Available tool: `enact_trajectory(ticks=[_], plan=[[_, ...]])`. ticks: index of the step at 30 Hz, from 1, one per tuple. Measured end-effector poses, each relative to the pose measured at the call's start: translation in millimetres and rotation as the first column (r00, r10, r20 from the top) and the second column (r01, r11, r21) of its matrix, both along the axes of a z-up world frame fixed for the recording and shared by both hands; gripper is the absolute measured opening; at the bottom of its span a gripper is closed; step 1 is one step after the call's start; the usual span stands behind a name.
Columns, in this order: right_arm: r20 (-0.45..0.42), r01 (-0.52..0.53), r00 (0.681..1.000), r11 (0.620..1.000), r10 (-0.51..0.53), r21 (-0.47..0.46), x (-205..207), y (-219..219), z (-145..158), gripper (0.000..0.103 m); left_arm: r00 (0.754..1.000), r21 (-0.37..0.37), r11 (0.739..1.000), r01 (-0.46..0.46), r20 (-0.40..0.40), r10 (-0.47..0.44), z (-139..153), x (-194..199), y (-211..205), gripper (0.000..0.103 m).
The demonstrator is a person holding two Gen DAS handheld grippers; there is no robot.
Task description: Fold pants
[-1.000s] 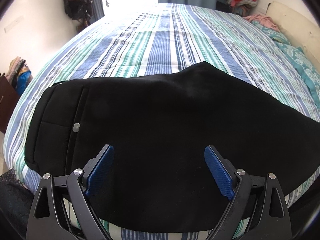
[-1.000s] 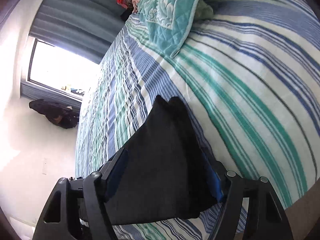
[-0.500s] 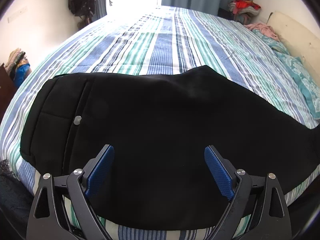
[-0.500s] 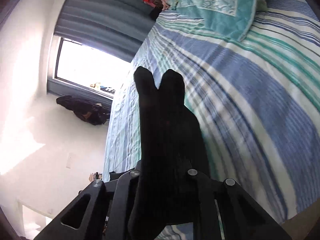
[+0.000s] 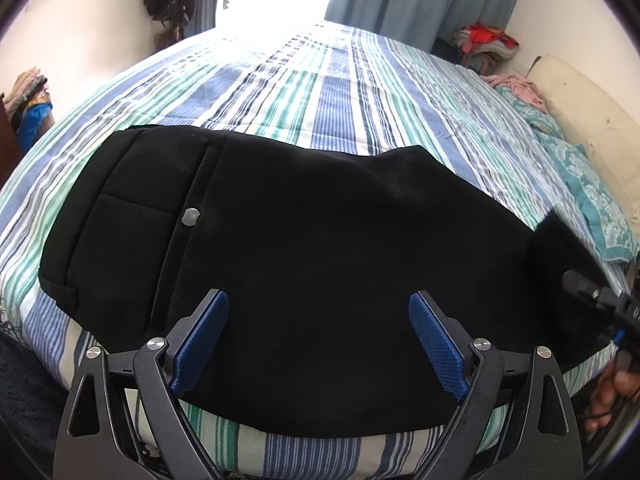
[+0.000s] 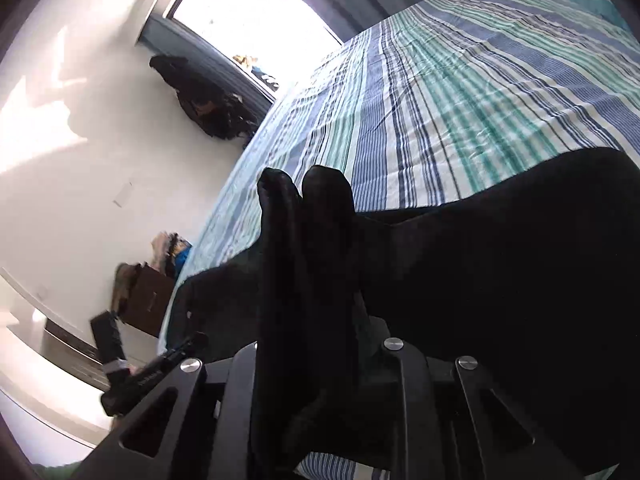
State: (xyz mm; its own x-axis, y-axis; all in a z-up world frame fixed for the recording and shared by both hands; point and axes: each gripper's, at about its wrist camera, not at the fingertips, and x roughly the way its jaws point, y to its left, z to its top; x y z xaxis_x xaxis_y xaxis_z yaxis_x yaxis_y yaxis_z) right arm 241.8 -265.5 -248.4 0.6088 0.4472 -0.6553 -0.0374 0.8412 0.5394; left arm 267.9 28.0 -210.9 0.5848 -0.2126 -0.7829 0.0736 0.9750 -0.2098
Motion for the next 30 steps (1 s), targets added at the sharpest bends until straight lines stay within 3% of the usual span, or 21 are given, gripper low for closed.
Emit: enact_trajectory(ticks=[1,2,5,7,10,11,13,16,18,19,20,22,26,28,30], plan=[[-0.029,-0.039,0.999,0.997,0.037,-0.065,2.4,23.7,-7.6,0.061,1.0,-0.012,1.0,0.003,-0.001,-0.003,0.9,-0.5,1.2,0.093],[-0.046,-0.083,0.996,0.99,0.078,-0.116,1.4,42.8,-12.1,0.069,1.0,-0.029,1.0,0.008,-0.001,-0.008,2.5,-1.2,2.6,0.093],[0.006,-0.17,0.984,0.959,0.176,-0.225,-26.1,63.3,0.1,0.07,0.999,-0.106,0.994,0.035,0.016,-0.033,11.7,-5.2,4.0,0.093],[0.058,-0.166,0.98,0.941,0.191,-0.296,-52.6,49.6,18.5,0.079,0.997,-0.175,0.981,0.083,0.024,-0.08,21.1,-8.2,-4.6,0.091],[0.175,-0.041,0.978,0.922,0.116,-0.384,-89.6,13.9,44.7,0.097,0.973,-0.243,0.942,0.231,0.056,-0.224,36.2,-15.0,-43.8,0.081],[0.201,0.016,0.977,0.919,0.069,-0.395,-99.7,0.0,48.8,0.098,0.959,-0.247,0.926,0.284,0.057,-0.279,38.9,-16.4,-61.6,0.075],[0.209,0.127,0.976,0.925,-0.053,-0.359,-115.9,-32.0,53.7,0.098,0.93,-0.232,0.902,0.364,0.038,-0.366,38.3,-17.6,-97.9,0.068],[0.196,0.293,0.948,0.929,-0.251,-0.225,-125.3,-78.5,58.1,0.098,0.905,-0.147,0.896,0.42,-0.011,-0.426,28.8,-16.3,-145.8,0.059],[0.204,0.347,0.929,0.917,-0.308,-0.195,-125.4,-95.4,60.9,0.098,0.891,-0.085,0.89,0.448,-0.046,-0.453,20.2,-16.3,-170.6,0.052],[0.212,0.357,0.925,0.912,-0.315,-0.201,-126.7,-98.5,63.3,0.098,0.887,-0.039,0.889,0.456,-0.065,-0.458,15.0,-16.7,-180.5,0.021],[0.218,0.361,0.923,0.909,-0.316,-0.207,-128.2,-101.7,63.8,0.098,0.887,0.015,0.89,0.456,-0.088,-0.453,9.3,-17.4,-187.9,0.008],[0.217,0.367,0.921,0.909,-0.324,-0.199,-133.1,-106.6,65.3,0.098,0.903,0.054,0.903,0.427,-0.086,-0.421,6.8,-19.9,-184.7,0.008],[0.209,0.409,0.899,0.909,-0.384,-0.087,-137.7,-129.0,65.3,0.098,0.927,0.031,0.93,0.368,-0.098,-0.363,1.7,-21.5,-157.1,0.008],[0.202,0.383,0.907,0.923,-0.369,-0.032,-129.8,-134.8,65.1,0.098,0.924,0.034,0.928,0.37,-0.118,-0.364,-8.3,-21.0,-156.1,0.009],[0.155,0.311,0.937,0.95,-0.313,0.041,-109.0,-138.8,54.4,0.098,0.924,0.049,0.927,0.372,-0.114,-0.365,-11.2,-23.3,-159.3,0.009]])
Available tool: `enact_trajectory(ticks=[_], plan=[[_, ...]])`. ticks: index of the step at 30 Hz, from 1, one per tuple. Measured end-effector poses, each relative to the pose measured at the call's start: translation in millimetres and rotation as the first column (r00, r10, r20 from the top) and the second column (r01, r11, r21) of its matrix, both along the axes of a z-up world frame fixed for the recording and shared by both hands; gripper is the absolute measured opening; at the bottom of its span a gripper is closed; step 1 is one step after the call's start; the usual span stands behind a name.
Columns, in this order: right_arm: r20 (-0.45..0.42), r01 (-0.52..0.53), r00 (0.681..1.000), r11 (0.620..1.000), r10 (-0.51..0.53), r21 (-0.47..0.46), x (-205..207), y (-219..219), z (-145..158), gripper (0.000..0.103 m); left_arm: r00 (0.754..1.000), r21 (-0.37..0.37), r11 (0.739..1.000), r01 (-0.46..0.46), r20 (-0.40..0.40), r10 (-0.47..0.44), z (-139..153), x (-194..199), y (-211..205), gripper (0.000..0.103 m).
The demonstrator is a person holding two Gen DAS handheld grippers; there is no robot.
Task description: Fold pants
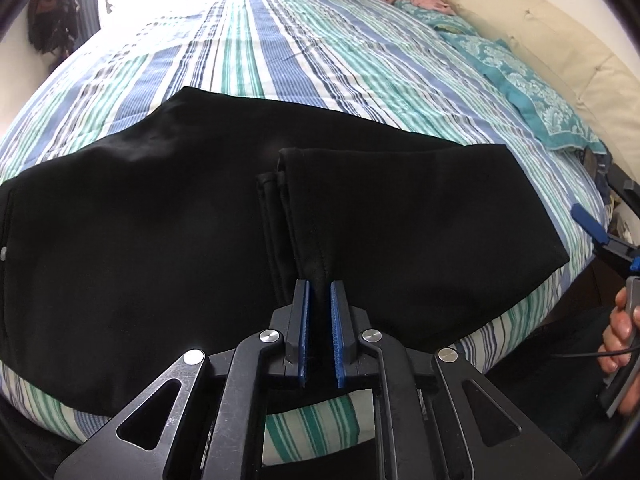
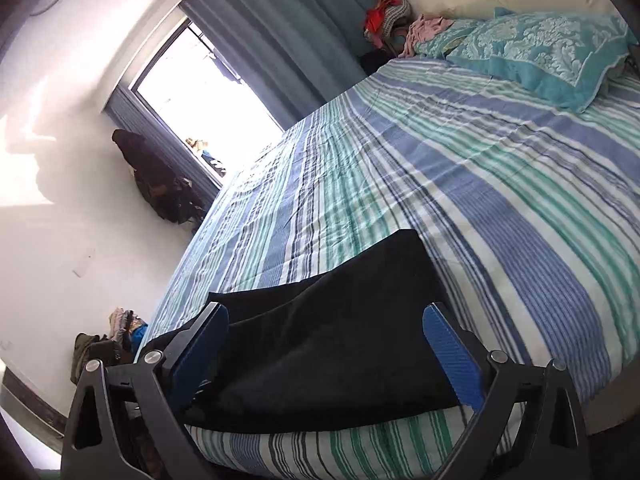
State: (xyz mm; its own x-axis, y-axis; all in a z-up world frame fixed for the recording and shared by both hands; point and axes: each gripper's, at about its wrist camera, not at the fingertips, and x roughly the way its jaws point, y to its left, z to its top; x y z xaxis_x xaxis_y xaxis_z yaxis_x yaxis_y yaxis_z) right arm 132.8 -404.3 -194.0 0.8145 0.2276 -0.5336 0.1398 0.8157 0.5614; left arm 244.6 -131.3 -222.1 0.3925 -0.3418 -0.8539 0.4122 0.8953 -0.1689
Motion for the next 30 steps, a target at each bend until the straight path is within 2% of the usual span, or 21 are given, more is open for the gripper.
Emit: enact_trajectory(ticks=[1,3,4,5,6,8,12,14,16,17,19,22,25,27,28,29,30], plan=[[-0.049,-0.05,0.997,0.995,0.054,0.082,14.6,-3.1,-14.8,0.098,1.0,0.006,1.0,0.004,0.003,-0.004,-0.8,-1.0,-1.9,0.01],[-0.244,-0.053,0.964,0.977,0.105,0.209,40.2,-10.9,-61.5,0.095,1.0,0.01,1.0,0.013,0.006,-0.013,-1.4,-1.4,-3.9,0.011],[-0.281,-0.047,0.954,0.979,0.103,0.198,44.0,-13.1,-71.6,0.088,1.0,0.008,1.0,0.015,0.007,-0.015,-1.2,-1.6,-4.0,0.011],[-0.265,-0.057,0.959,0.985,0.098,0.161,44.7,-13.2,-64.6,0.088,1.0,0.006,1.0,0.015,0.006,-0.015,-1.0,-2.0,-2.7,0.011],[-0.272,-0.062,0.956,0.985,0.106,0.163,47.8,-13.5,-56.6,0.088,1.0,-0.001,1.0,0.013,0.003,-0.013,-0.9,-2.2,-1.6,0.011],[-0.228,-0.069,0.966,0.969,0.125,0.238,57.0,-20.0,-40.0,0.088,1.0,-0.014,1.0,0.008,0.002,-0.008,-1.6,-2.6,0.1,0.011],[-0.185,-0.027,0.98,0.974,0.07,0.224,91.7,-40.6,-14.6,0.088,1.0,-0.014,1.0,0.013,0.008,-0.013,-2.8,-4.1,0.5,0.012],[-0.247,-0.006,0.967,0.972,0.066,0.237,114.2,-51.5,-30.1,0.088,1.0,-0.019,1.0,0.012,0.002,-0.012,-2.0,-3.5,0.5,0.013],[-0.353,0.036,0.934,0.97,0.053,0.242,129.5,-61.7,-59.9,0.087,1.0,-0.027,1.0,0.012,-0.003,-0.012,-2.3,-2.4,1.2,0.015],[-0.368,0.043,0.928,0.965,0.057,0.257,131.5,-65.4,-69.9,0.086,1.0,-0.026,1.0,0.013,-0.002,-0.013,-2.6,-2.2,1.5,0.015],[-0.335,0.048,0.941,0.966,0.041,0.253,126.8,-66.7,-62.4,0.086,1.0,-0.029,0.999,0.014,0.0,-0.014,-2.4,-3.4,2.4,0.015],[-0.261,0.0,0.963,0.973,0.062,0.232,102.3,-58.8,-31.4,0.086,1.0,-0.048,0.999,0.006,-0.007,-0.007,-2.9,-2.4,4.9,0.015],[-0.23,-0.065,0.963,0.946,0.143,0.316,65.6,-35.1,-19.7,0.089,1.0,-0.062,0.998,0.0,-0.012,0.0,-3.1,-1.6,5.9,0.016],[-0.238,-0.092,0.951,0.918,0.196,0.387,47.2,-17.8,-34.5,0.09,1.0,-0.068,0.998,-0.001,-0.013,0.0,-3.7,-1.4,6.3,0.016],[-0.277,-0.082,0.938,0.908,0.21,0.41,41.4,-10.8,-49.0,0.09,1.0,-0.071,0.998,-0.001,-0.014,0.0,-3.7,-1.5,6.5,0.016],[-0.325,-0.064,0.921,0.906,0.214,0.417,36.1,-5.9,-67.2,0.089,1.0,-0.072,0.997,-0.002,-0.017,0.0,-3.1,-1.4,6.6,0.017],[-0.322,-0.061,0.925,0.914,0.203,0.4,32.8,-4.0,-73.6,0.084,1.0,-0.074,0.997,-0.002,-0.018,0.0,-1.9,-1.8,7.6,0.018]])
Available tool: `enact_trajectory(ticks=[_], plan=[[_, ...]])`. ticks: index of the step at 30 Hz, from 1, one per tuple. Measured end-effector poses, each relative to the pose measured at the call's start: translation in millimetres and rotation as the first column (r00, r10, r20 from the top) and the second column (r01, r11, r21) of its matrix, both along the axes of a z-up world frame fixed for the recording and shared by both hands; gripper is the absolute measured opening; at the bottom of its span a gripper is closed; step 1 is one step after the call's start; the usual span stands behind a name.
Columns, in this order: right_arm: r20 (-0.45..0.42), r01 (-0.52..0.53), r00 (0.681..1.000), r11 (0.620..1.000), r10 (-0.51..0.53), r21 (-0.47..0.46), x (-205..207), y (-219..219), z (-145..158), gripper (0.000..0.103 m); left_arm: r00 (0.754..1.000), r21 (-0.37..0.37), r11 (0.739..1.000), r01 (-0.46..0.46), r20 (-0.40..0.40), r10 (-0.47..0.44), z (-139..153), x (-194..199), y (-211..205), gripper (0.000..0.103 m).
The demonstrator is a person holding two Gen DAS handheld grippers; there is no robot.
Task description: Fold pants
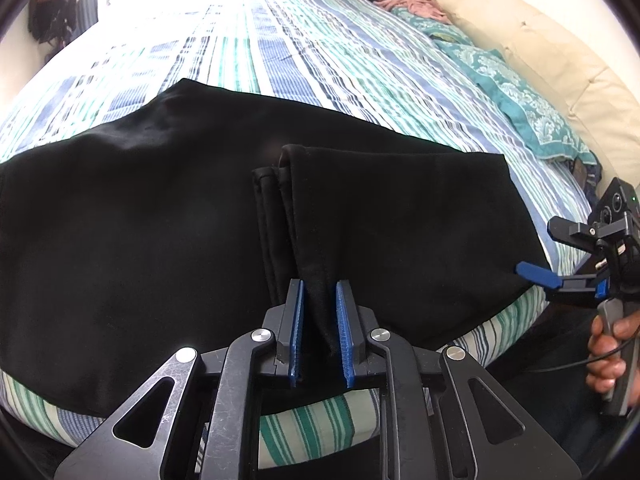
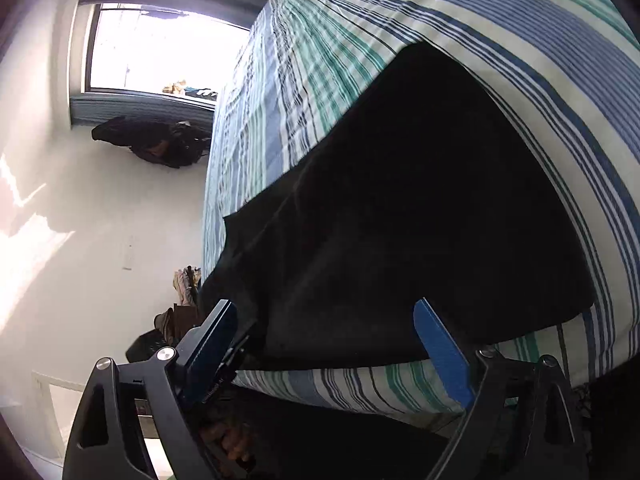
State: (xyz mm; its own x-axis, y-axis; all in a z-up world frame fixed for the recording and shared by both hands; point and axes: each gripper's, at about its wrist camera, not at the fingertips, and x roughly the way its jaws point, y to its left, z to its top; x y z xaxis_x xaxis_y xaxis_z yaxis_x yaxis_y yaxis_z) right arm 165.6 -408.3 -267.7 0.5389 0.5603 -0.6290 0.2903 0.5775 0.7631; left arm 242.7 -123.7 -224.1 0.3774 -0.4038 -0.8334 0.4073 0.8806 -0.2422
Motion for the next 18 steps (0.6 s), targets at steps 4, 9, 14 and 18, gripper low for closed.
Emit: enact_trajectory(ticks=[4,9,14,18], plan=[[0.087,0.047,0.996,0.993,-0.038,-0.106,-4.7,3.6,34.9,0.085,0.999,0.005,0.999,-0.053,0.012,0.053,10.6,-3.7,9.7,0.069],[0.187,0.059,0.981,0.843,0.049,-0.535,-3.5,38.5,70.3,0.091,0.992,0.06,0.991,-0.12,0.036,0.118,21.9,1.4,19.2,0.079],[0.142,0.01,0.98,0.688,0.136,-0.726,-5.2,73.9,53.2,0.091,0.968,0.12,0.963,-0.243,0.088,0.233,22.0,7.0,53.8,0.089],[0.127,-0.016,0.97,0.577,0.207,-0.817,-2.6,92.5,47.5,0.092,0.952,0.183,0.934,-0.306,0.067,0.299,-1.2,18.5,80.6,0.089]])
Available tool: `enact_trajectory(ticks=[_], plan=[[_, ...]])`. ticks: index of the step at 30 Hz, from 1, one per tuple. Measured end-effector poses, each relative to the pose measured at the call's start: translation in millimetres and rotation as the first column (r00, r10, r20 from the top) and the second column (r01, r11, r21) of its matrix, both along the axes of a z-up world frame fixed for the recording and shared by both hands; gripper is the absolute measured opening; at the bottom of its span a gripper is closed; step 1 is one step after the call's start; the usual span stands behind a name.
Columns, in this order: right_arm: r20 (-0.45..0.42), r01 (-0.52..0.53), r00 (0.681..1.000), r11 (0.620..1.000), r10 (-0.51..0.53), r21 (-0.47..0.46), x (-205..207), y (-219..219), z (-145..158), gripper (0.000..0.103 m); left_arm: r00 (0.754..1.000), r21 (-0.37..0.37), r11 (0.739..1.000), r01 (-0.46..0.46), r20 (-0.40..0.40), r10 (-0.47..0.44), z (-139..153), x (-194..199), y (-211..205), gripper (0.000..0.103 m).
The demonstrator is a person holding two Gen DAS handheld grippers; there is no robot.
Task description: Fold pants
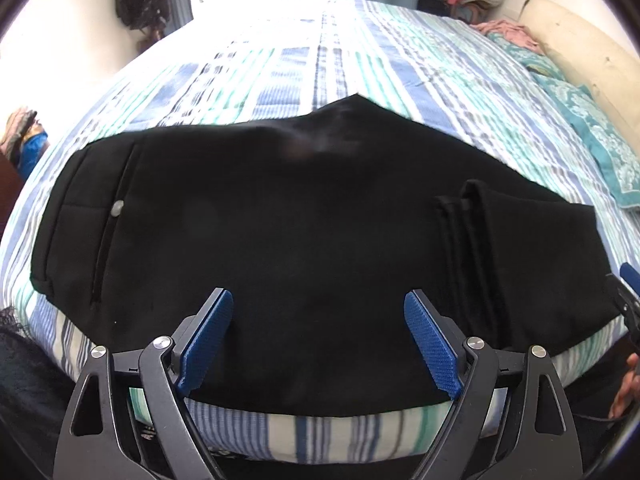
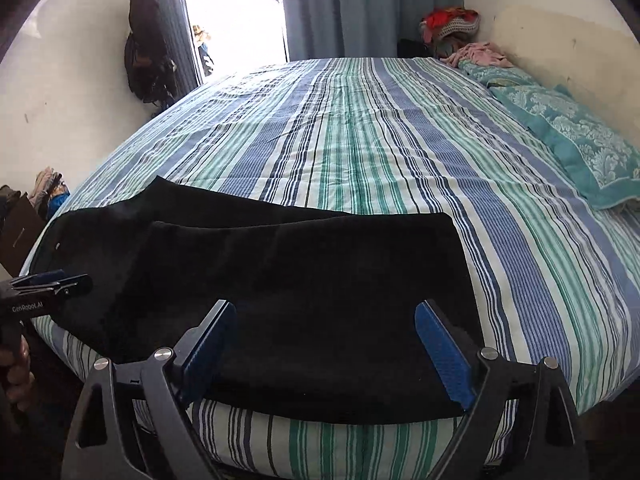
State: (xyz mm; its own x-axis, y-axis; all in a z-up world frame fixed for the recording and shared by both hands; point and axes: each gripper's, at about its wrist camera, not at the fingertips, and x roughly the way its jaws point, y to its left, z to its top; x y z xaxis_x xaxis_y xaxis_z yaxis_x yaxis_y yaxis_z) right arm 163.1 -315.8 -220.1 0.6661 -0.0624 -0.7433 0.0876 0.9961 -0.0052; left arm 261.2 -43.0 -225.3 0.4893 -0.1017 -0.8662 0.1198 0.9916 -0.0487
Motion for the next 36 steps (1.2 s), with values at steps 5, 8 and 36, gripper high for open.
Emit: enact_trajectory(ticks=[5,8,36], plan=[[-0.164,0.003,0.987,1.0,-0.007,-0.023,11.7,7.2,-38.6,0.095,0.999,0.063,0.997,0.034,0.001,-0.034,-12.6,0.1,-2.6,0.097],[-0.163,0.029,0.986,1.0,-0.03,-0.004,10.8,2.3,-39.2,0.099,1.0,0.067,0.997,0.029,0.004,-0.029,-13.7,-0.2,-3.0,0.098],[-0.128,0.068,0.99,0.998,-0.066,0.009,5.4,1.0,-44.5,0.103,0.998,0.09,0.995,0.054,0.011,-0.055,-15.3,-5.4,-3.4,0.103]])
